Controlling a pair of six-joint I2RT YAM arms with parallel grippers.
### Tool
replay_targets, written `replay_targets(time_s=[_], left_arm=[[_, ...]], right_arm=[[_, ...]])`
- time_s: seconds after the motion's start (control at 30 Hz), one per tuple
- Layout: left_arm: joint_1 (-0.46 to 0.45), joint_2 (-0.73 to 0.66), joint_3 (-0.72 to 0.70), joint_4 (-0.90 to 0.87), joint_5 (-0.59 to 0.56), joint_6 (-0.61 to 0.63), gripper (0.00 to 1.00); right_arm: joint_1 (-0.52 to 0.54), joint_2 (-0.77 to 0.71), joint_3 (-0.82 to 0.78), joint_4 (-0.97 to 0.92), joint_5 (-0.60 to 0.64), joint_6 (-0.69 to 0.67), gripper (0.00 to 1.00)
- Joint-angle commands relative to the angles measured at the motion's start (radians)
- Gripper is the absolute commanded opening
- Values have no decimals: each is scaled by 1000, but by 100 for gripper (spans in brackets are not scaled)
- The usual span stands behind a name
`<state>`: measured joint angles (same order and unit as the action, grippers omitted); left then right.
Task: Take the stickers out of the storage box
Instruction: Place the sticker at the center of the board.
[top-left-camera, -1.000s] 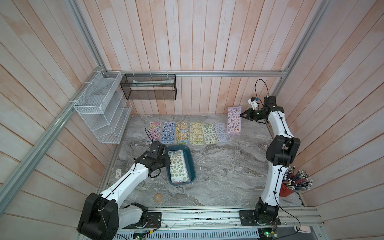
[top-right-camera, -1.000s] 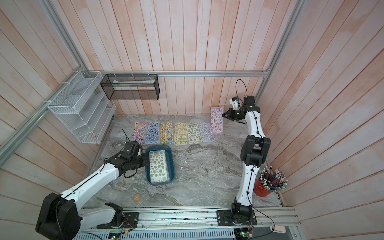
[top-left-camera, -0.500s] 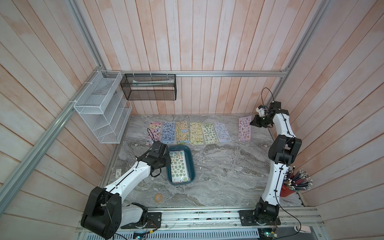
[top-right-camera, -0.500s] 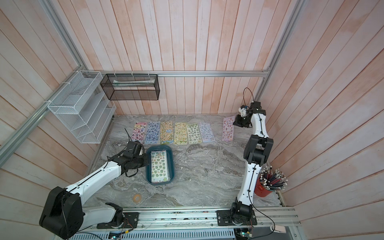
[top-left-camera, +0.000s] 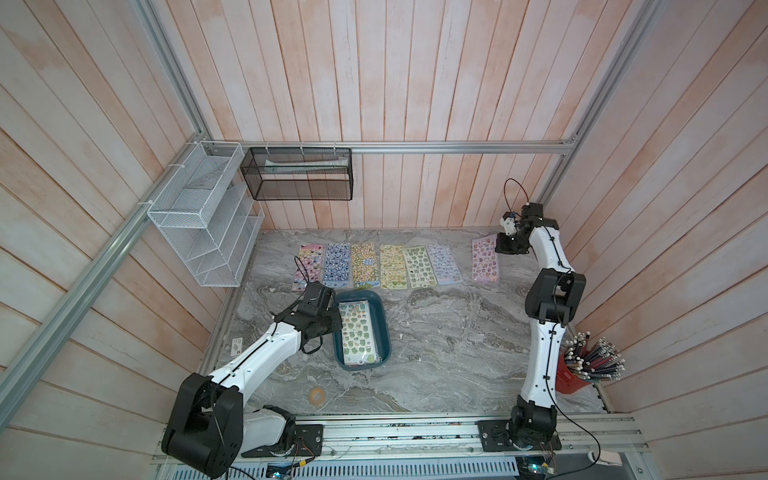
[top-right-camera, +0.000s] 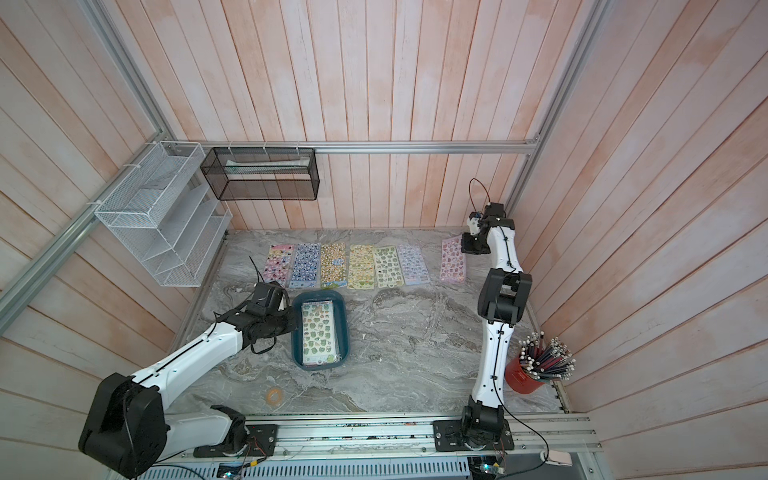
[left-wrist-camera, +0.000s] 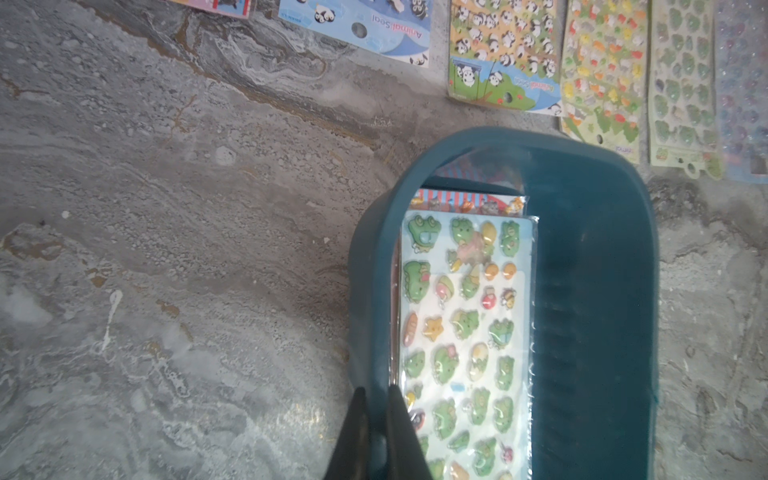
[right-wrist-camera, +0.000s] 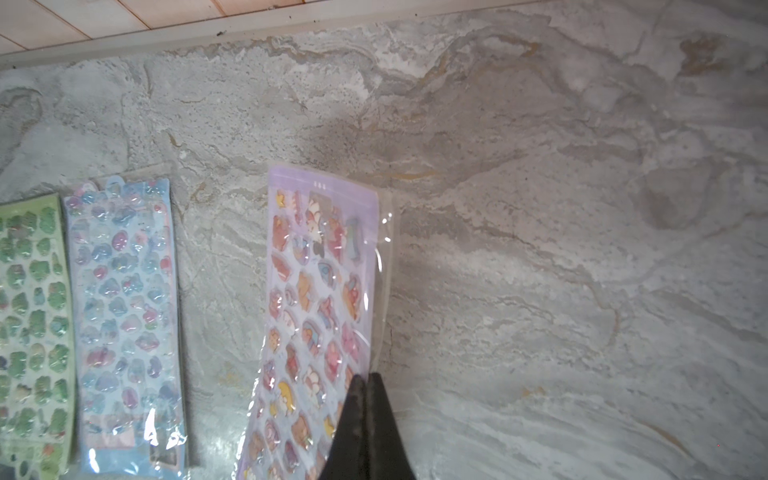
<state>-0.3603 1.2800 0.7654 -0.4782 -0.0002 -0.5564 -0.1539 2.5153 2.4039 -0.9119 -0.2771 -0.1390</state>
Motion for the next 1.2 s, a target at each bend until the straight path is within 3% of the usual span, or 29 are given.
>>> replay_targets(time_s=[0.0, 0.5, 0.77, 0.93, 1.17], left_arm=[[8, 0, 16, 35, 0, 14, 0], [35, 12, 18, 31, 5, 15, 0], [38, 7, 14, 28, -3, 14, 0], [38, 10, 14, 29, 1, 9, 0], [38, 14, 30, 31, 25, -6, 0]], right_arm=[[30, 26, 18, 45, 70, -61, 3], [86, 82, 21, 131, 74, -141, 6], [95, 95, 15, 154, 20, -105, 7], [79, 92, 11, 168, 12, -31, 17], [37, 17, -24, 172, -87, 45, 47]])
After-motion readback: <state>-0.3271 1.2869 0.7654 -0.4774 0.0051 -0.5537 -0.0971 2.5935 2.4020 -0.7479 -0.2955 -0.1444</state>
